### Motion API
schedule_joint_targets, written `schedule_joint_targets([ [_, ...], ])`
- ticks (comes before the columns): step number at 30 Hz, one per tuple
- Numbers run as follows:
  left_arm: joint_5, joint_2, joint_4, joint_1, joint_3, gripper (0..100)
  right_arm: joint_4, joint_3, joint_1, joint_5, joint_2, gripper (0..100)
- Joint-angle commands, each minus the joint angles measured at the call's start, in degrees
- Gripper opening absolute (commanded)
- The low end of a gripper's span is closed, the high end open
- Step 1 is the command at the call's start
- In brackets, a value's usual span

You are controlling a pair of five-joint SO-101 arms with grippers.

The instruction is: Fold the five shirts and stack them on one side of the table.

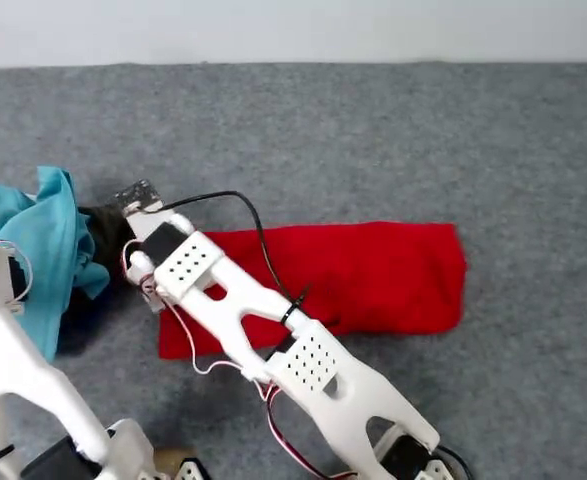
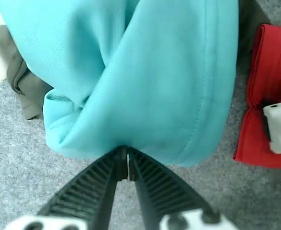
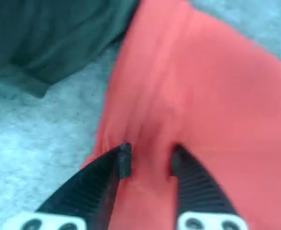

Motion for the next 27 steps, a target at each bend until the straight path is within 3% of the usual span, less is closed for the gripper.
schedule_joint_targets([
  [1, -0.1, -2.2, 0.2, 0.0, -0.6, 2, 1.3, 0.3, 0.1, 1.4, 1.1, 4.3],
  [19, -0.1, -2.2, 0.2, 0.4, -0.7, 2, 13.4, 0.3, 5.2, 12.1, -11.3, 1.0],
  [27, -0.1, -2.2, 0.2, 0.4, -0.7, 2, 13.9, 6.5, 9.7, 17.5, -23.7, 0.9],
])
